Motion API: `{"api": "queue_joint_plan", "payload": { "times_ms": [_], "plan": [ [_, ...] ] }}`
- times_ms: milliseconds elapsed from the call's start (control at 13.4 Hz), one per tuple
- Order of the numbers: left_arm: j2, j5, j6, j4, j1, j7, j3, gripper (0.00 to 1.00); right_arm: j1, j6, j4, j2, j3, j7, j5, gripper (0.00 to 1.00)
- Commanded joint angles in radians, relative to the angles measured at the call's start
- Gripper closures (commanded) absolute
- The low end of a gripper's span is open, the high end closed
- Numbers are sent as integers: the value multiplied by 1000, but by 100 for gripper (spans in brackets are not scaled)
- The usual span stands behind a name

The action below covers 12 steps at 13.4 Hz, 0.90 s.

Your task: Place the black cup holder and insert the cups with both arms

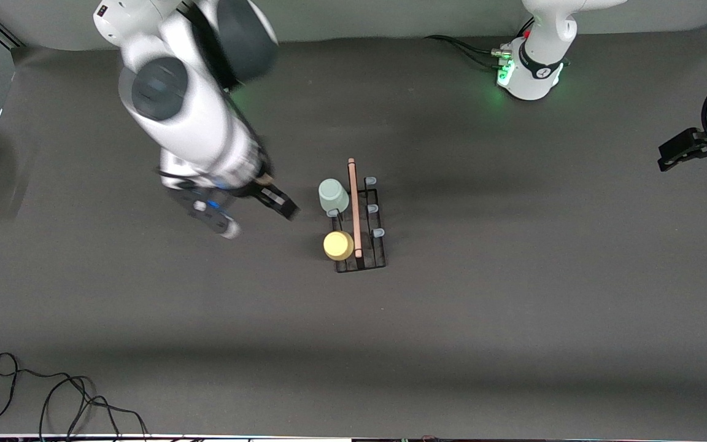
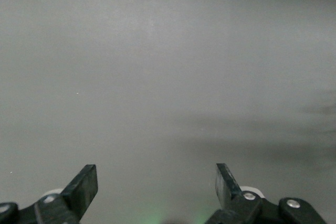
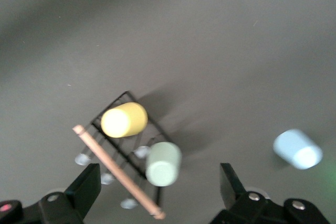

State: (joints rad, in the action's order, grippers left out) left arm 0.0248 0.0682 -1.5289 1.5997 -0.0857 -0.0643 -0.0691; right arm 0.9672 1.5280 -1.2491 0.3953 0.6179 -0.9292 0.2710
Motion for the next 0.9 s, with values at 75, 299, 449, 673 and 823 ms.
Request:
{"api": "queue_joint_plan", "payload": {
  "times_ms": [75, 299, 449, 673, 823],
  "plan": [
    [-5, 4, -4, 6, 4, 8, -6, 0, -14, -12, -160, -182, 14, 347, -151, 0],
    [-9, -56, -17, 8, -2, 8, -8, 0, -248, -12, -234, -277, -77, 623, -177, 0],
    [-9, -50, -17, 8, 3, 0, -8, 0, -478, -12, -265, -323, -244, 766, -242, 0],
    [-8, -48, -34, 15, -6, 1, -6, 0, -787, -12, -276, -349, -476, 894, -276, 0],
    [-14, -48, -59, 14, -6, 1, -6, 0, -976, -12, -273, -352, -617, 931, -280, 0]
  ]
}}
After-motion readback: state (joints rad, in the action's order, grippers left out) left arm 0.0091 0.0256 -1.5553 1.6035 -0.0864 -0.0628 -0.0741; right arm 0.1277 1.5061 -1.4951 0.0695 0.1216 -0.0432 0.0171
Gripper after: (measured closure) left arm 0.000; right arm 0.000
